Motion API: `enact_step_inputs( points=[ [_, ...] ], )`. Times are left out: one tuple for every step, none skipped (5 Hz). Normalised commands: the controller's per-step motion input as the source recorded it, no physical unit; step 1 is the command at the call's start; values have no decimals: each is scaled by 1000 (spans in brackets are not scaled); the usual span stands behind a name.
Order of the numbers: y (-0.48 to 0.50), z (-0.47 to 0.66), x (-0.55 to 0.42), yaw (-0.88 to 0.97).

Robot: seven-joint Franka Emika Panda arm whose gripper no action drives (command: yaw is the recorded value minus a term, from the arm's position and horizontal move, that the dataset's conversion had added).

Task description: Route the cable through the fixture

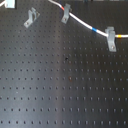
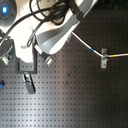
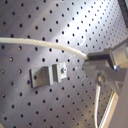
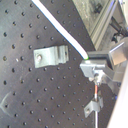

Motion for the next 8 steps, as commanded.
enact_step_inputs(
  points=[
    [375,355,-301,334],
    [383,343,-72,409],
    [306,299,46,494],
    [88,317,-187,569],
    [-52,272,-251,186],
    [27,286,-53,29],
    [105,308,56,186],
    [-1,225,3,191]
  ],
)
